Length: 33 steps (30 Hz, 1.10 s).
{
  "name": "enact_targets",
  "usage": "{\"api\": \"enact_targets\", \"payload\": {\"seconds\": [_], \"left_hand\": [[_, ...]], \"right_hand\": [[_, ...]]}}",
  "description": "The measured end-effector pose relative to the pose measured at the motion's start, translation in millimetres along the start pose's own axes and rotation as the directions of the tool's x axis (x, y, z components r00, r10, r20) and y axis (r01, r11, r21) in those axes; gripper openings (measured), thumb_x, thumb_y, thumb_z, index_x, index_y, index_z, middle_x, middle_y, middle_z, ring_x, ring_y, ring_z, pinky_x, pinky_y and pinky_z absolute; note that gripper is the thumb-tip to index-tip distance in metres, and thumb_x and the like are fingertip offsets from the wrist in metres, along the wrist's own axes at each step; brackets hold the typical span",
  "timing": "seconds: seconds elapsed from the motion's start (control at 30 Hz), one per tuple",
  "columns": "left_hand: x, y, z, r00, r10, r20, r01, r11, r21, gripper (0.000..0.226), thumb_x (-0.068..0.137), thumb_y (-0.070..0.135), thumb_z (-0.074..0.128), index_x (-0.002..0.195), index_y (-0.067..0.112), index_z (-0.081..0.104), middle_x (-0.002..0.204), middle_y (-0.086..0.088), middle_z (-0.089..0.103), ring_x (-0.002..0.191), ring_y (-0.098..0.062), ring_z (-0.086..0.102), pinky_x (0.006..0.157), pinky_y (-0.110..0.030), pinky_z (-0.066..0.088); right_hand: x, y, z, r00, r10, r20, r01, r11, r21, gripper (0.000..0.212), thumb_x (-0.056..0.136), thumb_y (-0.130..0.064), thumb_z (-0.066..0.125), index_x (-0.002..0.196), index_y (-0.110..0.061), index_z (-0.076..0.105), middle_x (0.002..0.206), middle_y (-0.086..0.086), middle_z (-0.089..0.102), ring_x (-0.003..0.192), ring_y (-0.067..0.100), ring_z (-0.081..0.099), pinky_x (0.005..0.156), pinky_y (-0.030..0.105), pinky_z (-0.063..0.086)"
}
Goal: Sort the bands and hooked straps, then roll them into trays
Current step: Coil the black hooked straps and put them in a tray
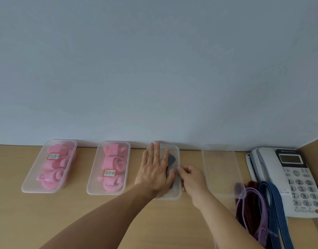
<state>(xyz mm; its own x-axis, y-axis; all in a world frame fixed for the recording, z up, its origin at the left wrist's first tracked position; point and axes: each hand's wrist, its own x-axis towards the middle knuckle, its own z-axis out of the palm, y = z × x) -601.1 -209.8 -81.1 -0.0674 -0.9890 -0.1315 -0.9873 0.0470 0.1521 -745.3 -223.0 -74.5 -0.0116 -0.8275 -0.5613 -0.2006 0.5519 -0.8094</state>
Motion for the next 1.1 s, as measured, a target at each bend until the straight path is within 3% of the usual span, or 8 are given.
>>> {"api": "enact_targets", "payload": {"seconds": [0.13, 0.23, 0.37, 0.57, 0.63, 0.73, 1.1], "left_hand": [[1, 0, 1, 1.0, -0.005, 0.006, 0.005, 1.0, 0.009, 0.077, 0.088, 0.051, -0.004, 0.156, 0.016, -0.007, 0.159, -0.02, -0.025, 0.146, -0.034, -0.028, 0.12, -0.046, -0.016], [1, 0, 1, 1.0, -0.007, -0.006, 0.007, 1.0, 0.016, 0.076, 0.088, 0.052, -0.005, 0.155, 0.016, -0.009, 0.159, -0.019, -0.025, 0.145, -0.032, -0.03, 0.119, -0.045, -0.017], [2, -2, 1, 1.0, -0.009, -0.01, 0.009, 1.0, 0.012, 0.076, 0.089, 0.053, -0.004, 0.153, 0.013, -0.014, 0.158, -0.016, -0.027, 0.142, -0.029, -0.034, 0.117, -0.041, -0.021], [-6, 5, -5, 1.0, -0.018, -0.017, 0.019, 0.998, 0.052, 0.073, 0.095, 0.053, -0.002, 0.15, 0.006, -0.015, 0.157, -0.018, -0.028, 0.14, -0.029, -0.038, 0.115, -0.039, -0.025], [-16, 11, -3, 0.999, -0.034, -0.012, 0.034, 0.999, 0.025, 0.078, 0.088, 0.059, -0.012, 0.147, 0.009, -0.019, 0.155, -0.013, -0.032, 0.137, -0.024, -0.043, 0.11, -0.035, -0.031], [-26, 12, 3, 0.998, -0.059, 0.032, 0.059, 0.998, -0.002, 0.081, 0.083, 0.064, -0.017, 0.146, 0.015, -0.026, 0.156, -0.009, -0.033, 0.138, -0.021, -0.042, 0.111, -0.033, -0.03], [-16, 8, 1, 0.996, -0.076, 0.043, 0.075, 0.997, 0.025, 0.078, 0.092, 0.06, 0.001, 0.155, 0.015, -0.013, 0.158, -0.005, -0.028, 0.142, -0.019, -0.036, 0.111, -0.031, -0.03]], "right_hand": [[-7, 3, -1, 1.0, 0.023, -0.02, -0.022, 1.0, 0.021, 0.026, 0.096, -0.029, 0.063, 0.079, -0.009, 0.068, 0.065, 0.004, 0.065, 0.054, 0.016, 0.055, 0.048, 0.028, 0.043], [-10, -1, -3, 1.0, -0.024, 0.006, 0.024, 0.999, -0.04, 0.022, 0.096, -0.028, 0.062, 0.082, -0.011, 0.067, 0.071, 0.004, 0.066, 0.061, 0.021, 0.058, 0.057, 0.033, 0.045], [-20, 14, -8, 0.995, -0.017, 0.096, 0.016, 1.0, 0.013, 0.013, 0.094, -0.022, 0.065, 0.089, -0.011, 0.069, 0.061, 0.001, 0.065, 0.048, 0.019, 0.05, 0.045, 0.03, 0.04], [-25, 13, -4, 0.998, -0.06, 0.023, 0.06, 0.998, -0.018, 0.021, 0.093, -0.027, 0.067, 0.083, -0.009, 0.067, 0.055, 0.004, 0.064, 0.039, 0.017, 0.05, 0.041, 0.027, 0.038], [-24, 13, -4, 0.997, -0.082, 0.012, 0.083, 0.995, -0.059, 0.02, 0.093, -0.028, 0.066, 0.083, -0.011, 0.068, 0.061, 0.005, 0.067, 0.042, 0.017, 0.054, 0.044, 0.028, 0.042], [-18, 12, -3, 0.993, -0.121, 0.007, 0.12, 0.981, -0.153, 0.016, 0.094, -0.024, 0.063, 0.084, -0.014, 0.069, 0.075, 0.01, 0.071, 0.06, 0.024, 0.06, 0.059, 0.038, 0.05], [-10, 11, -1, 0.978, -0.209, 0.0, 0.204, 0.952, -0.229, 0.018, 0.095, -0.03, 0.06, 0.082, -0.02, 0.067, 0.072, 0.004, 0.069, 0.066, 0.028, 0.064, 0.067, 0.042, 0.054]]}}
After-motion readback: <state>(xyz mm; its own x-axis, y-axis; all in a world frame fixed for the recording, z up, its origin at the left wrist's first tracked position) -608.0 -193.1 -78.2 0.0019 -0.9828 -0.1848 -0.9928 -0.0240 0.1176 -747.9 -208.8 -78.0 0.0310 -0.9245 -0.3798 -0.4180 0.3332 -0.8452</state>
